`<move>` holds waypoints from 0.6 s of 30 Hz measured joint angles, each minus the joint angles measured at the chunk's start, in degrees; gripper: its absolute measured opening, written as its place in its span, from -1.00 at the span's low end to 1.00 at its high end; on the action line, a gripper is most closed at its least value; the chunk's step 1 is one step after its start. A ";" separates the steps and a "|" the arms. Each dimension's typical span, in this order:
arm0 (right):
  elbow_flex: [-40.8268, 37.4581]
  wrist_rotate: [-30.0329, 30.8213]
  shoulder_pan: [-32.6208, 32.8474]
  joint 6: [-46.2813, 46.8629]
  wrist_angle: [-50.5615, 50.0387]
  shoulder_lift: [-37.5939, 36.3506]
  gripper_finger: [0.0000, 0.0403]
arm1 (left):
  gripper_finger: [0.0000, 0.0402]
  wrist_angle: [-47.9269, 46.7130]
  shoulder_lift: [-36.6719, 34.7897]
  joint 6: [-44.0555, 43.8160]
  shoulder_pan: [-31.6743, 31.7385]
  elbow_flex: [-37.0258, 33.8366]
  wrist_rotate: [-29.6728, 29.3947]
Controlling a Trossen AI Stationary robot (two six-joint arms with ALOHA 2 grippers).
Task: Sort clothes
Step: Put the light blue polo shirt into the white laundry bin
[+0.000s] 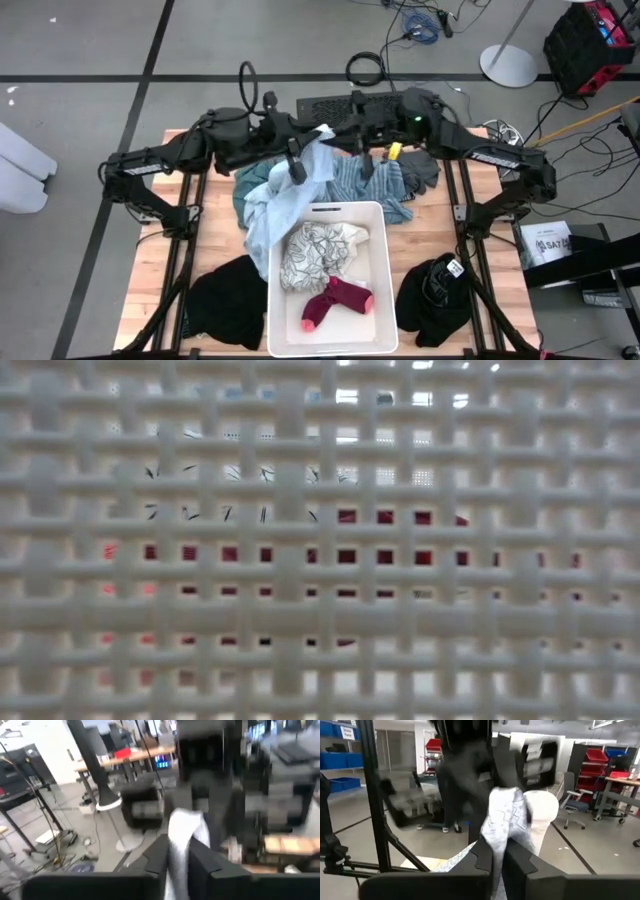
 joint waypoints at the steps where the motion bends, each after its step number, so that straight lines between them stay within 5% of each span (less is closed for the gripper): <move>1: 0.00 -0.02 -0.20 0.42 -1.52 -1.06 -0.96 | -0.62 -1.73 -0.30 0.19 0.17 0.00 -0.16; 9: 0.00 3.92 0.77 -0.28 -13.88 -13.05 -0.99 | -0.17 -15.63 -4.83 -1.88 1.42 -0.10 -9.55; 18: 0.00 3.93 0.69 1.76 -8.17 -23.93 -1.00 | -0.13 -15.67 -8.17 -6.79 5.78 -7.38 -8.00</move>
